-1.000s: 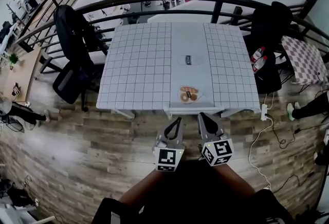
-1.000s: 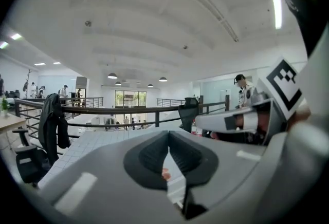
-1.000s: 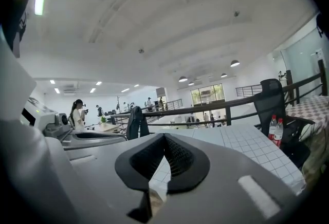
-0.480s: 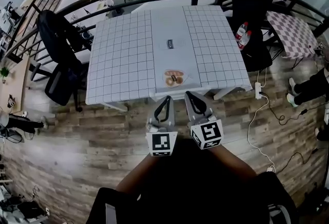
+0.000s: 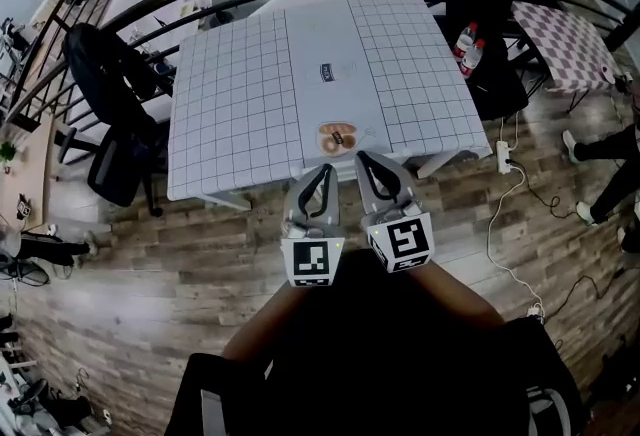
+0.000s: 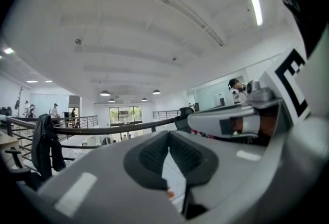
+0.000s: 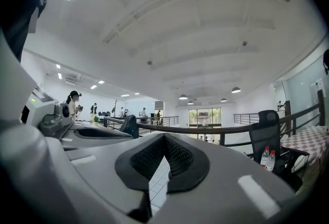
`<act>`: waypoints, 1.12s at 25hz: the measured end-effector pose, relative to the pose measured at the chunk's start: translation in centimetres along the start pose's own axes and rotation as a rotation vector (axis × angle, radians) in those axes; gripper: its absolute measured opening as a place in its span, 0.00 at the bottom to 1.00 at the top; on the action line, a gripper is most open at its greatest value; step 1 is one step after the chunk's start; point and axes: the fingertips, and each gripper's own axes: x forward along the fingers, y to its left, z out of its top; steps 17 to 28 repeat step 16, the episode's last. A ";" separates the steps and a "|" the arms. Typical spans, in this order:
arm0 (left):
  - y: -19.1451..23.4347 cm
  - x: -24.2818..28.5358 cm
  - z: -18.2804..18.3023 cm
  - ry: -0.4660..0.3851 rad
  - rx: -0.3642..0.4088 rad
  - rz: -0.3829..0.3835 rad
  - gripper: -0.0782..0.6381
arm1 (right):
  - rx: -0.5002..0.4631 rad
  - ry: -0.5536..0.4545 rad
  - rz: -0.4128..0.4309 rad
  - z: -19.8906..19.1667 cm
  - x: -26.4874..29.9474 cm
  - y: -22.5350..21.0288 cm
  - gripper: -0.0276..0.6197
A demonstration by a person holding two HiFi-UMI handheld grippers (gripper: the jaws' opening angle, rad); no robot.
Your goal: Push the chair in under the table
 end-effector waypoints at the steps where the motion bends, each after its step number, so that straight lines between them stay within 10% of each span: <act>1: 0.1 0.0 0.1 -0.003 0.003 -0.005 0.12 | -0.002 0.000 -0.010 0.0 0.1 -0.1 0.04; 28: 2.9 -0.9 0.1 -0.043 -0.012 0.010 0.12 | -0.024 -0.040 -0.060 0.4 0.3 0.8 0.04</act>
